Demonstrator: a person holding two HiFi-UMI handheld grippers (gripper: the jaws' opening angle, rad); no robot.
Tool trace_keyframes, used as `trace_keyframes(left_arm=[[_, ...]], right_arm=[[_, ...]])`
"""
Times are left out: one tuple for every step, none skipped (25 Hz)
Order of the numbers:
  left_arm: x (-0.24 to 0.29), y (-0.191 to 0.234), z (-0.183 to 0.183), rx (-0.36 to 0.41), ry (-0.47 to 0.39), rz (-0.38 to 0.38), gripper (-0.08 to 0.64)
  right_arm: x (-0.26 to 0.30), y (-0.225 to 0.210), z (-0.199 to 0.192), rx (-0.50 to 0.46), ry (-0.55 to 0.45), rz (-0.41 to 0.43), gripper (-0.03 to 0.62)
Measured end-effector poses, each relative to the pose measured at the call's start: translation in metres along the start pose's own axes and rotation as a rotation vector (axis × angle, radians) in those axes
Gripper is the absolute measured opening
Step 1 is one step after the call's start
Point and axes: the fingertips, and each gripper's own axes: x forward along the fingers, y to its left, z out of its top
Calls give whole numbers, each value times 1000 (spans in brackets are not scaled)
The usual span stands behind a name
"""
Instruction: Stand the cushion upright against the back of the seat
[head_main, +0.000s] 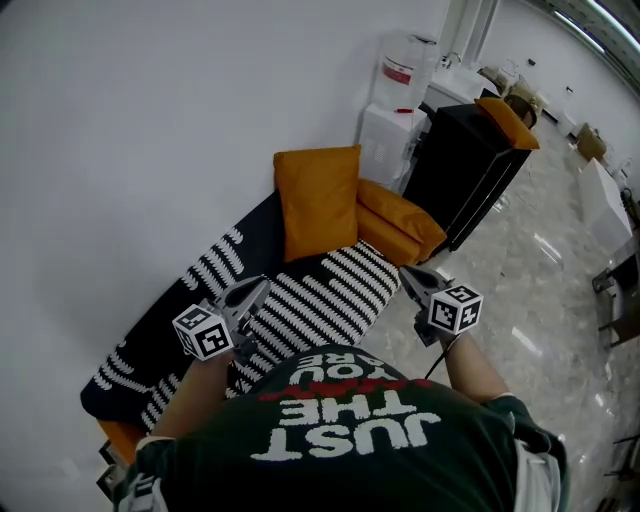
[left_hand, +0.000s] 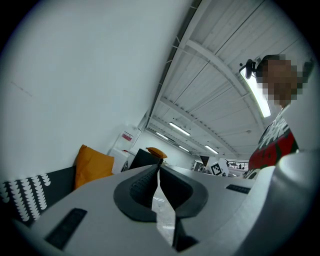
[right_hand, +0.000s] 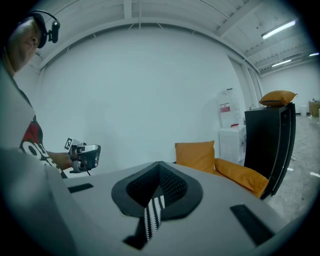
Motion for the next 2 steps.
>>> trace_keyframes(left_arm=[[0,1,1,1,0,0,25],[0,1,1,2,0,1,25]], right_arm=[[1,0,0,0,0,0,23],[2,0,0,-1,1,0,23]])
